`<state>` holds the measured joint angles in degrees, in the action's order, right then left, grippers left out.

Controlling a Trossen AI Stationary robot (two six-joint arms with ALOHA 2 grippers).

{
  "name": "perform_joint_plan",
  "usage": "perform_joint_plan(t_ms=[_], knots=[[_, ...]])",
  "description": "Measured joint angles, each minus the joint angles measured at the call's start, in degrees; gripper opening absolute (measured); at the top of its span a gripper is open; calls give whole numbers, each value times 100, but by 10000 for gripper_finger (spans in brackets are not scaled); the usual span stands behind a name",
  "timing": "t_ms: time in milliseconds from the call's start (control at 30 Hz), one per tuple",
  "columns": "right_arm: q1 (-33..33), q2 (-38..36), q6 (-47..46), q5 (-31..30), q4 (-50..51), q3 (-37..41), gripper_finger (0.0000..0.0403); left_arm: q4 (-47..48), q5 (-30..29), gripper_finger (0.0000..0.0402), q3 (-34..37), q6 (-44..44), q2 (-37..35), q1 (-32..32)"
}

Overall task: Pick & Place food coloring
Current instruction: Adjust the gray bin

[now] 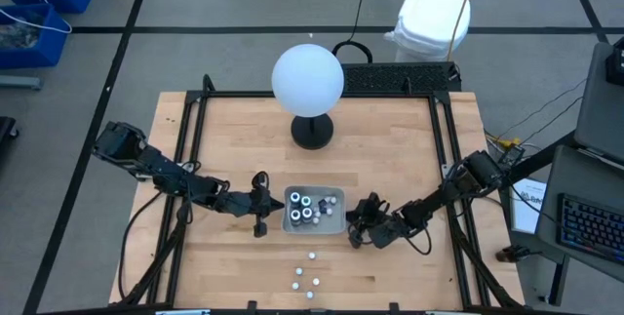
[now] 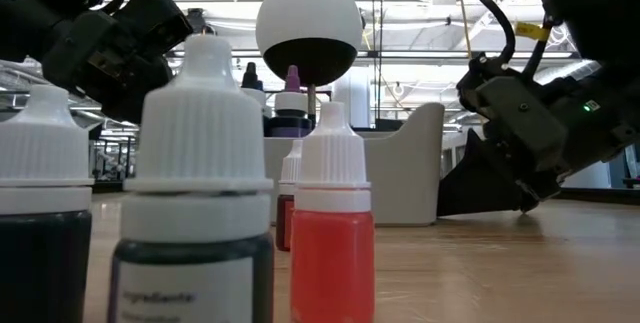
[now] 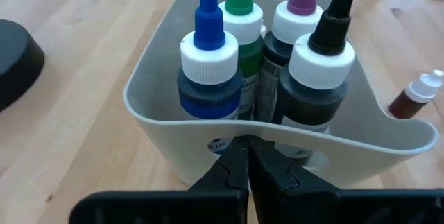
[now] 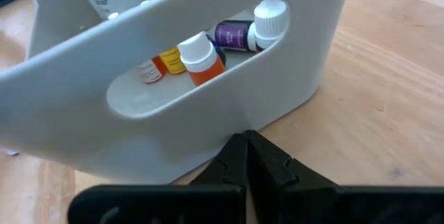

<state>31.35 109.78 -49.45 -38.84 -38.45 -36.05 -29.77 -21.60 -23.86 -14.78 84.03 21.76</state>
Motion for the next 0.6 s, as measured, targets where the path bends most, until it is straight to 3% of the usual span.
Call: perform_joint_plan(t_ms=[433,600], knots=[[34,-13,-24,119,93,-22,0,-47,60,11,0,-94,-17,48],[34,-11,0,117,95,-22,0,-7,401,5,0,-79,-20,50]])
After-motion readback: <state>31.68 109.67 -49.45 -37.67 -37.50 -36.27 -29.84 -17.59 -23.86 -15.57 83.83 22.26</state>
